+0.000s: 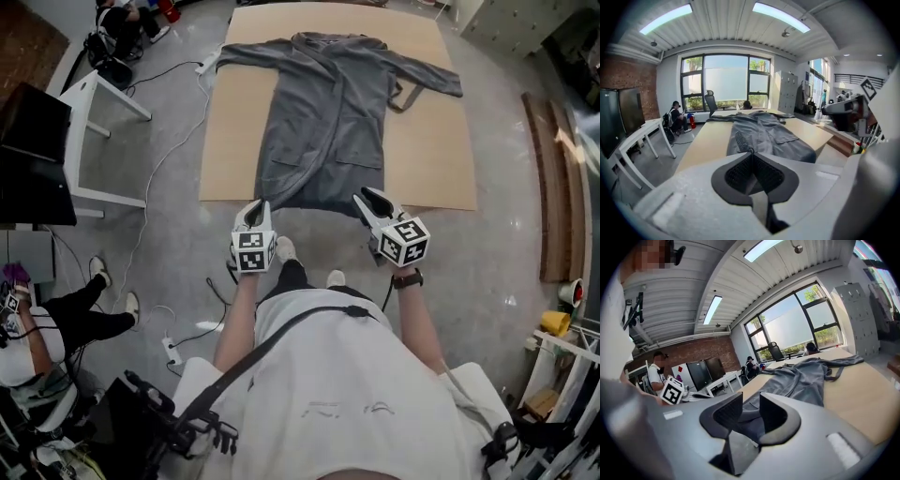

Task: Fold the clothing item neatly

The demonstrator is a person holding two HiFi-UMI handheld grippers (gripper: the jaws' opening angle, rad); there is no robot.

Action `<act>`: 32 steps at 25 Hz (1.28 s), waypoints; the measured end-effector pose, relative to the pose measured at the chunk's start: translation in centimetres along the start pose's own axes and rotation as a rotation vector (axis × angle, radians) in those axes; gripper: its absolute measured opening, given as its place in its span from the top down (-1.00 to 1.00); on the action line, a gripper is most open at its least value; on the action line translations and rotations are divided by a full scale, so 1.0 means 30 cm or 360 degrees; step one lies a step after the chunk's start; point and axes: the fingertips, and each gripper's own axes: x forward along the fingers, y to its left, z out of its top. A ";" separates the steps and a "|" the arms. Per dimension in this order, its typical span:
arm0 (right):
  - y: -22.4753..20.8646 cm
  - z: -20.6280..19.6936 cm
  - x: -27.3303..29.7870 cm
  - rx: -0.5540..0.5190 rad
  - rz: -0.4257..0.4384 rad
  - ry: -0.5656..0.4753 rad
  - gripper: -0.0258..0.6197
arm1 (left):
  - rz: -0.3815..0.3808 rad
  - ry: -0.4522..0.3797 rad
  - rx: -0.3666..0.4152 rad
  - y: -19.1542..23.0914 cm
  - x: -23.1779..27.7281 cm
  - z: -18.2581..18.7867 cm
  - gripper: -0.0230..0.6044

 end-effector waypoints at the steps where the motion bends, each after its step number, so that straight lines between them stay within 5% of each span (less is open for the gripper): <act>1: -0.001 -0.005 -0.010 0.0026 0.0004 -0.0011 0.57 | -0.0066 -0.0033 0.0020 -0.065 -0.034 0.007 0.89; 5: -0.055 0.013 -0.066 0.0167 -0.0079 -0.0104 0.68 | -0.0405 -0.0065 0.0228 -0.348 -0.100 0.004 0.89; 10: -0.101 -0.002 -0.165 0.0225 -0.0156 -0.0152 0.73 | -0.0698 0.0218 0.0710 -0.612 -0.050 -0.204 0.88; 15: -0.106 -0.072 -0.240 0.0256 -0.0167 -0.0111 0.70 | -0.0895 0.0474 0.0753 -0.736 0.019 -0.368 0.57; 21: -0.050 -0.106 -0.262 0.0246 -0.0127 -0.0076 0.68 | -0.0812 0.0351 0.0582 -0.721 -0.002 -0.285 0.56; 30: 0.002 0.010 -0.153 0.0098 -0.0083 -0.0102 0.70 | -0.0509 -0.0179 -0.0047 -0.475 -0.106 0.148 0.58; 32: 0.016 0.040 -0.124 0.0079 -0.0074 -0.0117 0.70 | -0.0458 -0.0274 -0.0113 -0.433 -0.137 0.223 0.77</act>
